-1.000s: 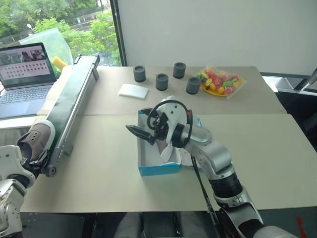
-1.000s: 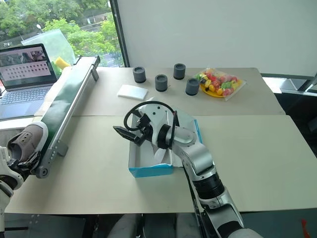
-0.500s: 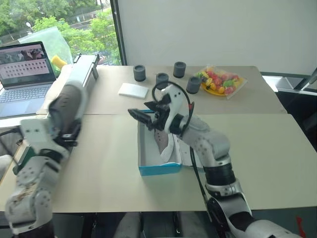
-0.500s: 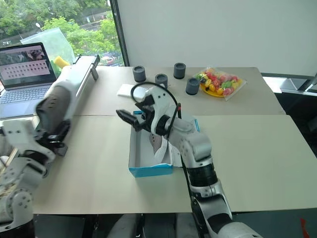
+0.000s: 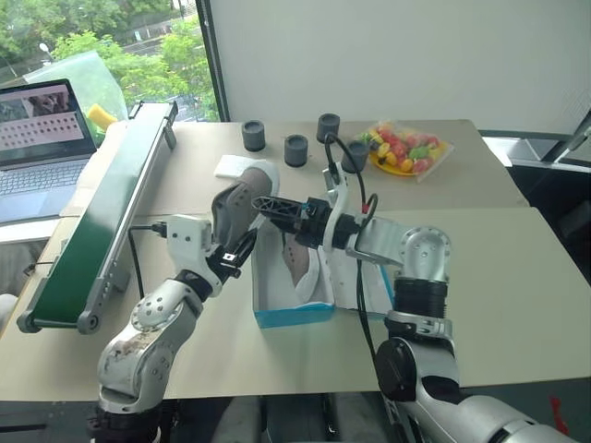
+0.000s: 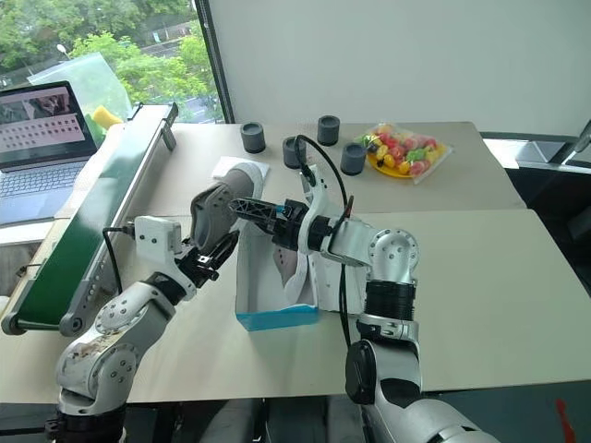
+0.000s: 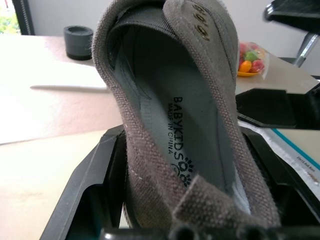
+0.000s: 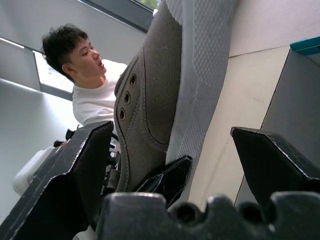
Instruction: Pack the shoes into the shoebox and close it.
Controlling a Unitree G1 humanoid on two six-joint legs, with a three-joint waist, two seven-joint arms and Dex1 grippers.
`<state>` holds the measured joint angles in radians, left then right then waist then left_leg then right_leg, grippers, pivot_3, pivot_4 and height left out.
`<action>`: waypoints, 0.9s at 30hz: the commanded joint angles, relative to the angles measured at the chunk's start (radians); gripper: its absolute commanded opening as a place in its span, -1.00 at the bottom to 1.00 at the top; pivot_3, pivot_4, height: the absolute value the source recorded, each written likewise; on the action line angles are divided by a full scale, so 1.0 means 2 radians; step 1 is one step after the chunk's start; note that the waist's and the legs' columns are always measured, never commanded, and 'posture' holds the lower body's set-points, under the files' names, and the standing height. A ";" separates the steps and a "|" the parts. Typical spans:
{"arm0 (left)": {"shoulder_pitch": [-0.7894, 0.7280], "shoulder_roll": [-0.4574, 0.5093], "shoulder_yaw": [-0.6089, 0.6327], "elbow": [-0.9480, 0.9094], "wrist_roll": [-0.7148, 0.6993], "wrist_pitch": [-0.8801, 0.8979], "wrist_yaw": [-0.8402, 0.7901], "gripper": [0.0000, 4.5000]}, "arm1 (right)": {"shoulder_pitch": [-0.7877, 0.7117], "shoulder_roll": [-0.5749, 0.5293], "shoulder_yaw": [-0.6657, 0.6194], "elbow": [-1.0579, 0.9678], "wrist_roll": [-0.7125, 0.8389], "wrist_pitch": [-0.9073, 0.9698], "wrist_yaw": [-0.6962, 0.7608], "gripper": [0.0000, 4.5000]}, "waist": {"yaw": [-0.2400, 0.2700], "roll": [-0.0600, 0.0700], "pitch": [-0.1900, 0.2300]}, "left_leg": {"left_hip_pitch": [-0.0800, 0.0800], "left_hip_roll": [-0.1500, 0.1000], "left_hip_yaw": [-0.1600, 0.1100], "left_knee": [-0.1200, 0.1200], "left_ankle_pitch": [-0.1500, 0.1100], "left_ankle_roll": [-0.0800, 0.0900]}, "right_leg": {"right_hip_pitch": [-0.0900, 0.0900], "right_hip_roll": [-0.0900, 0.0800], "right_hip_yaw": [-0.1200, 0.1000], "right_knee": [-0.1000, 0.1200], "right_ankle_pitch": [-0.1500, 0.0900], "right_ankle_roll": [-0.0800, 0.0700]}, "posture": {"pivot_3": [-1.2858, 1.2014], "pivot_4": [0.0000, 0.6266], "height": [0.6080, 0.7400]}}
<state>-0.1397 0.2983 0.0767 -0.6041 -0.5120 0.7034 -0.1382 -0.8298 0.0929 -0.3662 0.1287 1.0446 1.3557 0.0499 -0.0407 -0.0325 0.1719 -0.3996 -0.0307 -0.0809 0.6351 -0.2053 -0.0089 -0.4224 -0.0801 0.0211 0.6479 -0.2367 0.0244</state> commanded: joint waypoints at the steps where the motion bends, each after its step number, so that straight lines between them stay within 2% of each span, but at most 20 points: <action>1: -0.041 -0.012 -0.030 -0.019 -0.003 0.003 -0.006 0.17 | -0.037 0.073 0.012 0.003 0.029 -0.026 -0.015 1.00 | 0.000 0.000 0.000 | 0.000 0.000 0.000 0.000 0.000 0.000 | 0.000 0.000 0.000 0.000 0.000 0.000 | 0.03 -0.52 0.95; 9: -0.051 -0.025 -0.053 -0.026 -0.004 0.018 -0.007 0.17 | -0.045 0.067 0.017 0.023 0.056 -0.092 -0.043 1.00 | -0.003 0.000 0.000 | 0.000 0.001 0.001 0.001 0.000 0.000 | 0.000 0.002 0.001 0.000 0.000 0.000 | 0.03 -0.52 0.95; 12: -0.042 -0.024 -0.047 -0.026 -0.004 0.019 -0.006 0.16 | -0.045 0.057 0.022 0.022 0.062 -0.109 -0.047 0.70 | -0.002 0.000 0.000 | 0.000 0.002 0.001 0.001 0.000 0.000 | 0.000 0.002 0.001 0.000 0.000 0.000 | 0.03 -0.52 0.95; 15: -0.041 -0.024 -0.044 -0.025 -0.005 0.020 -0.005 0.16 | -0.043 0.050 0.030 0.022 0.068 -0.119 -0.052 0.20 | -0.001 0.000 0.000 | 0.000 0.001 0.001 0.001 0.000 0.000 | 0.000 0.002 0.001 0.000 0.000 0.000 | 0.03 -0.52 0.95; 20: -0.038 -0.024 -0.043 -0.025 -0.002 0.023 -0.004 0.16 | -0.039 0.042 0.043 0.019 0.070 -0.131 -0.058 -0.49 | -0.002 0.000 0.000 | 0.000 0.001 0.001 0.001 0.000 0.000 | 0.000 0.002 0.001 0.000 0.000 0.000 | 0.03 -0.52 0.95; 22: -0.037 -0.021 -0.045 -0.025 0.002 0.023 -0.004 0.16 | -0.038 0.042 0.048 0.016 0.074 -0.132 -0.059 -0.66 | -0.002 0.000 0.000 | 0.000 0.002 0.001 0.001 0.000 0.000 | 0.000 0.002 0.001 0.000 0.000 0.000 | 0.03 -0.52 0.95; 25: -0.034 -0.015 -0.048 -0.025 0.012 0.018 -0.006 0.16 | -0.034 0.039 0.058 0.009 0.075 -0.130 -0.058 -0.71 | -0.001 0.000 0.000 | 0.000 0.002 0.001 0.001 0.000 0.000 | 0.000 0.002 0.001 0.000 0.000 0.000 | 0.03 -0.52 0.95; 26: -0.033 -0.013 -0.048 -0.024 0.015 0.014 -0.008 0.46 | -0.033 0.038 0.062 0.005 0.076 -0.128 -0.057 -0.72 | -0.001 0.000 0.000 | 0.000 0.002 0.001 0.001 0.000 0.000 | 0.000 0.002 0.001 0.000 0.000 0.000 | 0.03 -0.52 0.95; 27: -0.032 -0.011 -0.048 -0.024 0.016 0.013 -0.010 0.60 | -0.032 0.038 0.065 0.003 0.076 -0.127 -0.056 -0.72 | -0.002 0.000 0.000 | 0.000 0.002 0.001 0.001 0.000 0.000 | 0.000 0.002 0.001 0.000 0.000 0.000 | 0.03 -0.52 0.95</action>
<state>-0.2137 0.2721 0.0029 -0.6200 -0.4896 0.7378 -0.1473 -0.8324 0.0925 -0.2422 0.2031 1.1572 1.1307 -0.0833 -0.0442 -0.0324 0.1719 -0.4001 -0.0276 -0.0788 0.6372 -0.2057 -0.0082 -0.4227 -0.0769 0.0229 0.6477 -0.2359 0.0246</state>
